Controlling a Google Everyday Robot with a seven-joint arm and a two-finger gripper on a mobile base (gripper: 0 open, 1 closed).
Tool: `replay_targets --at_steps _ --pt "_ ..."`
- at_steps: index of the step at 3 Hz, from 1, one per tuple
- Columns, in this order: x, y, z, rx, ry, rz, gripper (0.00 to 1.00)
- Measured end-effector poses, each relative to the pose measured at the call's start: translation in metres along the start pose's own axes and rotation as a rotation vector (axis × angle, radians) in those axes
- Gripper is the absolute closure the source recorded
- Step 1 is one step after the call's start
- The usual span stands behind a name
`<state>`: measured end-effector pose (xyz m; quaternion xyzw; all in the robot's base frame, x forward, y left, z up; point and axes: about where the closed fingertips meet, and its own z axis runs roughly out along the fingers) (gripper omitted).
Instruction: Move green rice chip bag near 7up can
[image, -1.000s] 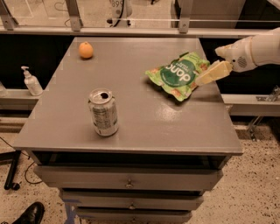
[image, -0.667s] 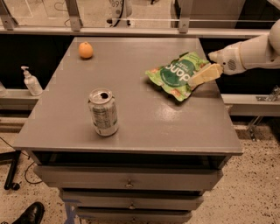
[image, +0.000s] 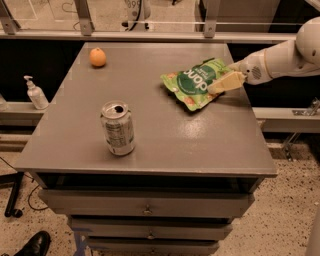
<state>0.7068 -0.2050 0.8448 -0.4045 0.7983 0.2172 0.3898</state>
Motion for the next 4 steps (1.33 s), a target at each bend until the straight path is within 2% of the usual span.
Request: replay_targets --at_steps 2,3,4 --pt "-0.017 0.015 -0.028 0.0 -0.013 -0.001 0.87" --pt "-0.028 0.022 -0.049 0.032 -0.019 -0.021 1.0" --pt "-0.032 0.017 -0.07 0.096 -0.023 -0.023 1.0"
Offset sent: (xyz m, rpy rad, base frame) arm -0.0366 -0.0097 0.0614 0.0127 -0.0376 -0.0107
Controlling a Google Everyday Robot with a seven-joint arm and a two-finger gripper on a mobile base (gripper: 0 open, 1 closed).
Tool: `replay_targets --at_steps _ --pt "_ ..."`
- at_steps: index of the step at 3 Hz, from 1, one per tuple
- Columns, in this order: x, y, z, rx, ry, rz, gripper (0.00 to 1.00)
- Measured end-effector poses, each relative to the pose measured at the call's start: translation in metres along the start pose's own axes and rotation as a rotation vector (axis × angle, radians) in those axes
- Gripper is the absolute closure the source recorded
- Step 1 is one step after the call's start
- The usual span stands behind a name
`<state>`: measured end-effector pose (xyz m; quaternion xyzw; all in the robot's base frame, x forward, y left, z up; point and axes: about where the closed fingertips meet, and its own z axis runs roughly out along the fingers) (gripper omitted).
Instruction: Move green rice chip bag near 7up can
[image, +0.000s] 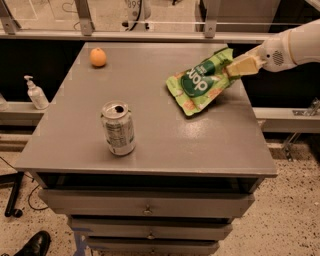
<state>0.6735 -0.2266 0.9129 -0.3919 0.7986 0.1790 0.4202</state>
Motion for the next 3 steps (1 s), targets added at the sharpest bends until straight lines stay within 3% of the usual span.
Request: replay_targets --at_steps 1,2,3 --pt "-0.008 -0.008 -0.019 0.066 -0.015 0.005 1.0" --pt "-0.036 -0.015 -0.056 0.2 -0.061 0.026 1.0" --pt "-0.036 -0.015 -0.056 0.2 -0.061 0.026 1.0"
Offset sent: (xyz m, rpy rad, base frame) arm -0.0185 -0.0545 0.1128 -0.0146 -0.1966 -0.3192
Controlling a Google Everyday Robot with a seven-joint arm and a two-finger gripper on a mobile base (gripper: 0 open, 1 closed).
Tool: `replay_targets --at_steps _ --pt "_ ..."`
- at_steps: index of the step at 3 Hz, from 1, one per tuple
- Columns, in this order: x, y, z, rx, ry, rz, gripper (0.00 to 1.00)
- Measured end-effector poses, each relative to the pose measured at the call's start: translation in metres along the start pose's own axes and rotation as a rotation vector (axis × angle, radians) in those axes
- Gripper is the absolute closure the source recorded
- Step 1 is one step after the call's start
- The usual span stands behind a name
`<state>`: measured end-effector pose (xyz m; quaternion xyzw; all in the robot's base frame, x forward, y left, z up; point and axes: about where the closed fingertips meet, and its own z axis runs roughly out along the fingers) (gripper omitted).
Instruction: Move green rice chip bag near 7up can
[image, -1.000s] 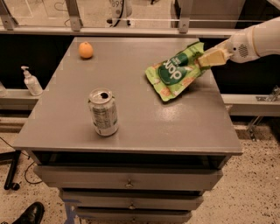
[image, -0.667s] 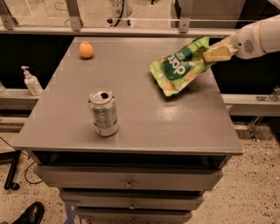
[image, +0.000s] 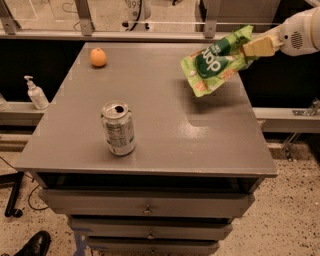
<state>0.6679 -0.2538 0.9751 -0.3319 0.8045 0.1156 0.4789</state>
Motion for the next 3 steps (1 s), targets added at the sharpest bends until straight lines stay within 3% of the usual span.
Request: replay_targets --at_steps 2,3 --pt "-0.023 0.036 0.039 0.027 -0.084 0.096 1.0" --pt "-0.032 0.074 0.066 -0.018 -0.112 0.162 1.0"
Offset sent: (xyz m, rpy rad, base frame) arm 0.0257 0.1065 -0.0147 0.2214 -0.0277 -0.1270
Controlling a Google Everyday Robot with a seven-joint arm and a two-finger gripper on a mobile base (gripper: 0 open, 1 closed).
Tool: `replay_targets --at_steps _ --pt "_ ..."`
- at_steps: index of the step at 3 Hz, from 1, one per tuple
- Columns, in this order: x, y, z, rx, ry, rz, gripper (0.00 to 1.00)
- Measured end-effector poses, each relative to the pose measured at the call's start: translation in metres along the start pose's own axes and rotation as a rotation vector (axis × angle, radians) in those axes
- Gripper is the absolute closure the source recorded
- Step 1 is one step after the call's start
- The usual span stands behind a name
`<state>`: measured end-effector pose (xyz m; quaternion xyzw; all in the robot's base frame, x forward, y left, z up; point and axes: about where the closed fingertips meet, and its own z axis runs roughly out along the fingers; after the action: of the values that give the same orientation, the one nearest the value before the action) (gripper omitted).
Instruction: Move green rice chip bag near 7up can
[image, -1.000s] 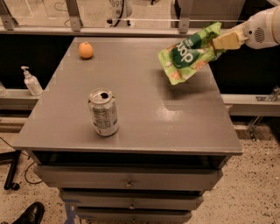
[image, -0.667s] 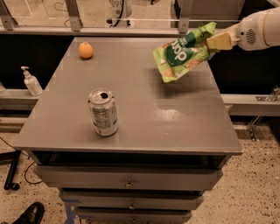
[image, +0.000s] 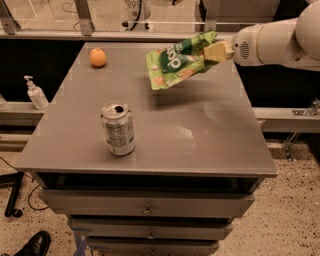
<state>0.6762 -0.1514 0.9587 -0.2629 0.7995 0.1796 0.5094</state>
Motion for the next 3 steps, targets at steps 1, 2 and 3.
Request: replay_targets --at_steps 1,2,3 --pt "0.016 0.036 0.015 -0.049 0.009 0.038 1.0" --pt "0.031 0.071 0.025 -0.099 0.006 0.085 1.0" --pt "0.04 0.099 0.034 -0.148 -0.002 0.123 1.0"
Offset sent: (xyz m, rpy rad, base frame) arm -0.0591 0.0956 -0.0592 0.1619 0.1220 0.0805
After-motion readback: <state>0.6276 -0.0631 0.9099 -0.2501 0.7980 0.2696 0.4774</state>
